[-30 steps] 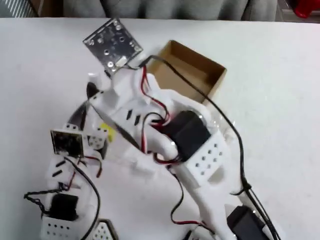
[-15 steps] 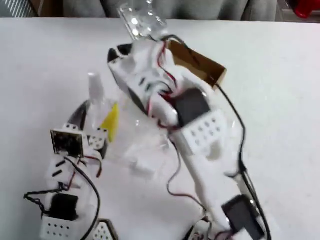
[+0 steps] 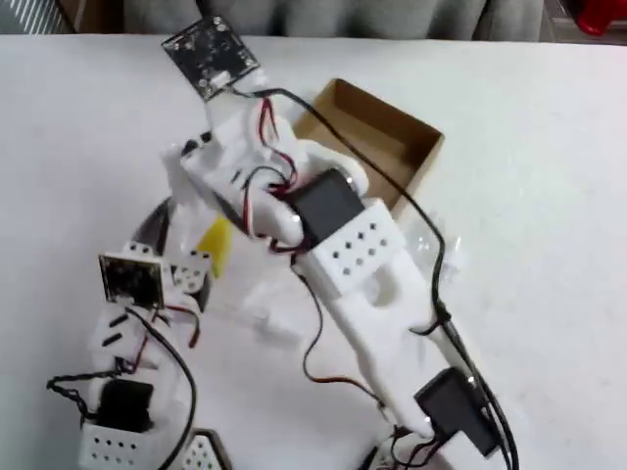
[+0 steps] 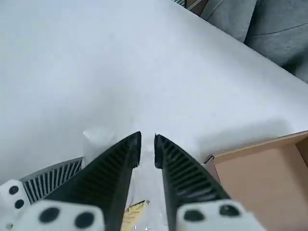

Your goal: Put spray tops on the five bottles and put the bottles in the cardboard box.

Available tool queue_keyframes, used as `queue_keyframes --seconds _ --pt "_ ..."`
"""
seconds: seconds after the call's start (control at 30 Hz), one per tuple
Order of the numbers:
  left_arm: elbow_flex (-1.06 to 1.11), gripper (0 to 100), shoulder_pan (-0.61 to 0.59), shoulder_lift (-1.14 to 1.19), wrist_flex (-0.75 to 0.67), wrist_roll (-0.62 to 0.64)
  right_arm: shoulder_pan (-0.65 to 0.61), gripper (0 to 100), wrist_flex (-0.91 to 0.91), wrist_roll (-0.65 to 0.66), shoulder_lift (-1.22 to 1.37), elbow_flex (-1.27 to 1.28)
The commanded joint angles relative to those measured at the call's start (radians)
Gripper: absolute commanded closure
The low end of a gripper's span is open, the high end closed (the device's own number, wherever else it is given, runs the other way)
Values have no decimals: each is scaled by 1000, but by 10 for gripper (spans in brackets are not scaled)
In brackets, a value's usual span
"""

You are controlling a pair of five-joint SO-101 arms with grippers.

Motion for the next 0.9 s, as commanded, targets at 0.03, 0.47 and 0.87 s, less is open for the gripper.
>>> queue_keyframes --seconds 0.03,0.47,0.87 --pt "-9 980 4 -21 -29 2 -1 982 70 -11 -12 -103" --pt "-9 980 4 -21 -29 5 216 982 153 2 -31 -285" --pt "-6 980 10 -21 -29 8 568 981 252 112 44 -226"
